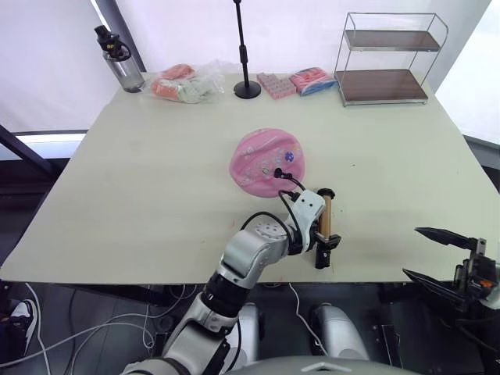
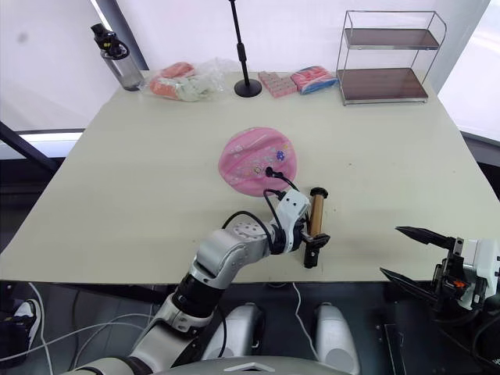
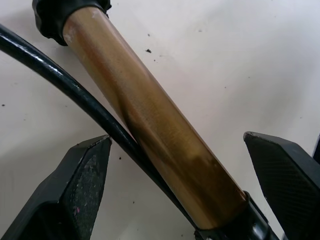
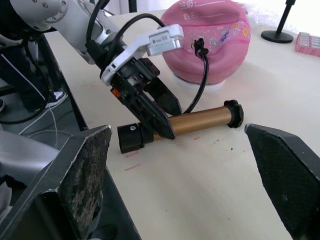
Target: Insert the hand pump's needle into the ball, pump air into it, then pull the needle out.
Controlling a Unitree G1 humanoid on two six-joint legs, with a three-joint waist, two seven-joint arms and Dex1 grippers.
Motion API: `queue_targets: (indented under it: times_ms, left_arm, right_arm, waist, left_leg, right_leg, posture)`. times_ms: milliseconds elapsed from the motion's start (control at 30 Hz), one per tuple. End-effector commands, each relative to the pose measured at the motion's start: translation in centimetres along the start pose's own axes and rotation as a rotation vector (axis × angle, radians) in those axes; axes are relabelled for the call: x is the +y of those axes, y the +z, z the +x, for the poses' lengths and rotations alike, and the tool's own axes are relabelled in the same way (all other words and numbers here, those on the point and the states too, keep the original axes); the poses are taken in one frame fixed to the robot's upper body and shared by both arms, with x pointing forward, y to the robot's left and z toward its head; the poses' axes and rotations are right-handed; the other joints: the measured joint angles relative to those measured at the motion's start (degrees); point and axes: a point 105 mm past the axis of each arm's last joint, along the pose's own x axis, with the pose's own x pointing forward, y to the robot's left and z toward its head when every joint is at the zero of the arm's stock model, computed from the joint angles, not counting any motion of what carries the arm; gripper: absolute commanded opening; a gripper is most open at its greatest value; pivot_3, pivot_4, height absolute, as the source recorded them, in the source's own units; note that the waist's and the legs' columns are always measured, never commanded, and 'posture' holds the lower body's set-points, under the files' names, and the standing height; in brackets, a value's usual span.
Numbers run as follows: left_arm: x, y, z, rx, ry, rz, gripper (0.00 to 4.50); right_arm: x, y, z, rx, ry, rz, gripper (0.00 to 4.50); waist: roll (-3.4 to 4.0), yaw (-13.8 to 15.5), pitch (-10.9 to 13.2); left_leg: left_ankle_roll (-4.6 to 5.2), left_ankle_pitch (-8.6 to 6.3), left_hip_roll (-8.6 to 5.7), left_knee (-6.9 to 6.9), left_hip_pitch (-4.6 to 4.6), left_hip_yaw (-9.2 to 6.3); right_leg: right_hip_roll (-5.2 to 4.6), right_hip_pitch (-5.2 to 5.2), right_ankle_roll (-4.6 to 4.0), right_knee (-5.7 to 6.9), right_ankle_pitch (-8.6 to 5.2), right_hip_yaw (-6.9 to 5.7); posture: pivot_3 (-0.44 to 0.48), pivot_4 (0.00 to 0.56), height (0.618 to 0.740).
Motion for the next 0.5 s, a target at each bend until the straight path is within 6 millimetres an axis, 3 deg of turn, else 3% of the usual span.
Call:
queue_targets:
  times_ms: [33,233,333,400,467,500]
  left_arm:
    - [-0.5,0.3,0.2,0.012,0.006,0.035,4.49]
    - [-0.2,-0.8,0.0,0.065,0.019,0.031,4.49]
    - [0.2,-1.1,-0.3,0.078,0.025,0.022,3.69]
    - [0.4,-1.2,-0.5,0.079,0.026,0.020,2.80]
    - [0.6,-1.3,-0.8,0.074,0.030,0.013,2.29]
    - [0.8,-1.3,-0.9,0.070,0.029,0.011,1.67]
  right_arm:
    - [0.1,0.8,0.2,-0.020,0.004,-0.037,4.50]
    - [0.1,0.7,0.4,-0.022,0.002,-0.043,4.50]
    - [0.0,0.8,0.6,-0.025,0.004,-0.045,4.50]
    - [0.1,0.7,0.8,-0.027,0.010,-0.042,4.50]
    - [0.3,0.7,0.9,-0.029,0.017,-0.038,4.50]
    - [0.3,0.7,1.1,-0.033,0.018,-0.034,4.50]
  waist:
    - [0.00,0.0,0.0]
    - [0.00,0.0,0.0]
    - [0.00,-0.1,0.0]
    - [0.01,-0.1,0.0]
    - [0.01,0.0,0.0]
    - [0.00,0.0,0.0]
  left_leg:
    - [0.00,0.00,0.00,0.00,0.00,0.00]
    - [0.00,0.00,0.00,0.00,0.00,0.00]
    - [0.00,0.00,0.00,0.00,0.00,0.00]
    - [0.00,0.00,0.01,0.00,0.01,-0.01]
    - [0.00,0.00,0.01,0.00,0.00,-0.01]
    - [0.00,0.00,0.00,0.00,0.00,-0.01]
  right_leg:
    - [0.00,0.00,0.00,0.00,0.00,0.00]
    - [0.00,-0.01,0.00,0.00,0.00,0.00]
    - [0.00,-0.01,0.00,0.00,0.00,0.00]
    - [0.00,-0.01,0.00,0.00,0.00,0.00]
    - [0.00,-0.01,0.00,0.00,0.00,-0.01]
    - [0.00,-0.01,0.00,0.00,0.00,0.00]
  posture:
    - [0.000,0.150,0.731]
    - [0.000,0.150,0.731]
    - [0.000,0.150,0.731]
    - [0.000,0.150,0.731]
    - [0.000,0.150,0.731]
    - [0.000,0.150,0.731]
